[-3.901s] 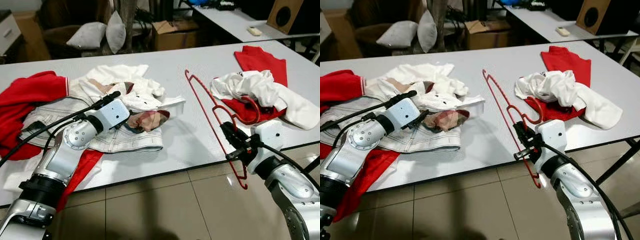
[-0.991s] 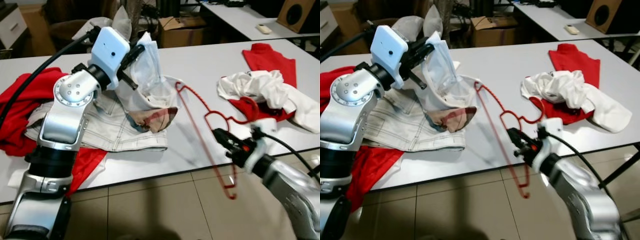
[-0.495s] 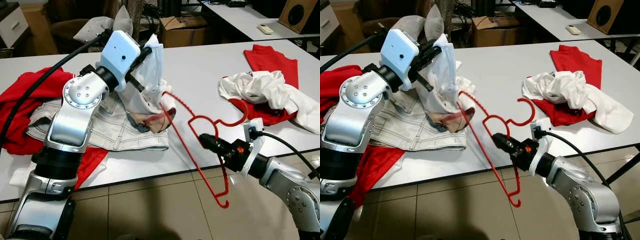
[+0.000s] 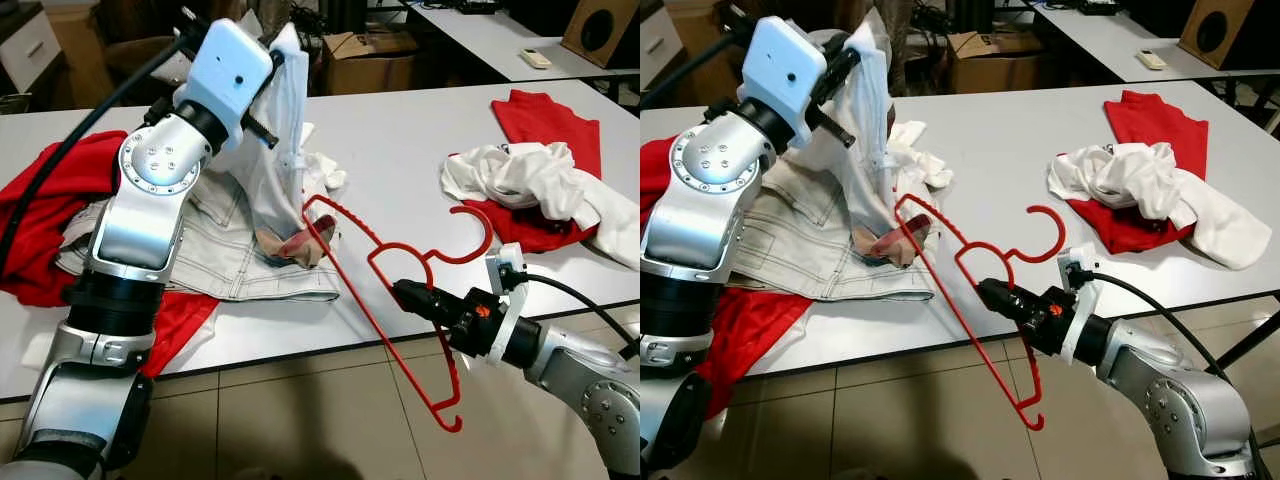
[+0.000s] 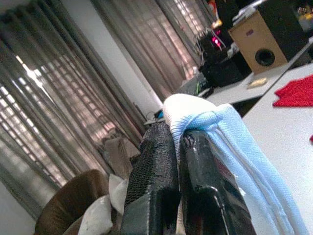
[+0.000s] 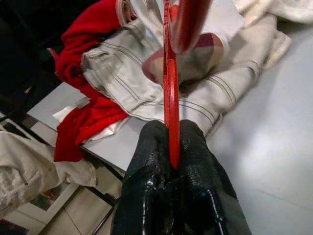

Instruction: Hang hanger

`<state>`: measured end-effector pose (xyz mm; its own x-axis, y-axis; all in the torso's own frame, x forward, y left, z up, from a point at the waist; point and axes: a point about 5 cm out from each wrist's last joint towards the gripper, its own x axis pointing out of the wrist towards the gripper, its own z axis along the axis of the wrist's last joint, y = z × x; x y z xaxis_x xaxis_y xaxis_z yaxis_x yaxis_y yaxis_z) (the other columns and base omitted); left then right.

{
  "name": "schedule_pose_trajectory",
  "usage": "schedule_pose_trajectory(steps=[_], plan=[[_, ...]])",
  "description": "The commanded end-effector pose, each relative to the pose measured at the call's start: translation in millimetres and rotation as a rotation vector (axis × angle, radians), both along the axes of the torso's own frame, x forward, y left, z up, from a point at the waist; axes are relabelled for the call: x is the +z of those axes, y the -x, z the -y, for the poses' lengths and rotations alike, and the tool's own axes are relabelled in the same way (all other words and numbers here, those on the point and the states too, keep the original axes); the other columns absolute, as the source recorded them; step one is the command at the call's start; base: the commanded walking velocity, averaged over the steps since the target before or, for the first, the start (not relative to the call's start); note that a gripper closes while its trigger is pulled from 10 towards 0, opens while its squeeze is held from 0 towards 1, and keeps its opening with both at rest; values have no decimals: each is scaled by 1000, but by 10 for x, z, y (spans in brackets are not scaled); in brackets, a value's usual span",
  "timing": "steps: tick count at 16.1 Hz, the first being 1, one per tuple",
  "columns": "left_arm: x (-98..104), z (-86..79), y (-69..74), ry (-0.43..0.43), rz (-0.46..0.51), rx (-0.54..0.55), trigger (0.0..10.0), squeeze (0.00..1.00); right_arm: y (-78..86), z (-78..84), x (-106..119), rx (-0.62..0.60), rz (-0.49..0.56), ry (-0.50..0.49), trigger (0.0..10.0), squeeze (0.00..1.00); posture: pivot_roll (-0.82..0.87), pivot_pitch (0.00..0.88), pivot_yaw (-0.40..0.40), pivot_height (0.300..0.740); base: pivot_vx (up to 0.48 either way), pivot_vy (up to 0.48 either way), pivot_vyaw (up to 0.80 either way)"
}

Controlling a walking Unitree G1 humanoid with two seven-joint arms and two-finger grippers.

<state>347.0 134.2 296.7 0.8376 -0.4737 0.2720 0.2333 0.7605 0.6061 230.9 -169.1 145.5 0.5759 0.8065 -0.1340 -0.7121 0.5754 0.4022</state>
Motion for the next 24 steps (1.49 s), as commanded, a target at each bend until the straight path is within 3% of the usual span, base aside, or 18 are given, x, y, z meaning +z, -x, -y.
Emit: schedule_pose_trajectory(steps=[1,3,4,7,11,13,14,16,18,20,22,24], plan=[[59,42,6,-10,20,-26,0,0,-3,24,34,-4,16,7,10000,0,-10,0,21,740,0,0,0],[68,108,39,-24,25,-80,0,0,-118,100,-12,-98,10,53,10000,0,-10,0,23,740,0,0,0],[66,162,73,-51,36,-127,0,0,-272,199,-35,-228,7,84,10000,0,-10,0,24,740,0,0,0],[67,185,77,-48,43,-133,0,0,-533,470,31,-460,53,135,10000,0,-8,0,21,740,0,0,0],[60,153,57,-49,45,-98,0,0,-661,675,346,-569,185,76,10000,0,-9,0,17,740,0,0,0],[36,150,47,-45,34,-82,0,0,-593,603,449,-476,237,42,10000,0,-9,0,11,740,0,0,0],[-12,144,22,-52,8,-55,0,0,-477,493,414,-348,234,62,10000,0,-13,0,10,740,0,0,0],[-62,137,-10,-49,-25,-21,0,0,-271,406,190,-191,130,148,10000,0,-20,0,14,740,0,0,0],[-83,134,-25,-34,-39,1,0,0,-166,410,97,-182,73,148,10000,0,-21,0,18,740,0,0,0],[-102,137,-30,-34,-46,10,0,0,-72,381,135,-148,71,107,10000,0,-23,0,21,740,0,0,0],[-151,150,-35,-55,-59,23,0,0,104,331,141,-44,67,109,10000,0,-26,0,22,740,0,0,0],[-190,175,-34,-77,-66,23,0,0,172,319,160,-8,72,113,10000,0,-28,0,22,740,0,0,0]])
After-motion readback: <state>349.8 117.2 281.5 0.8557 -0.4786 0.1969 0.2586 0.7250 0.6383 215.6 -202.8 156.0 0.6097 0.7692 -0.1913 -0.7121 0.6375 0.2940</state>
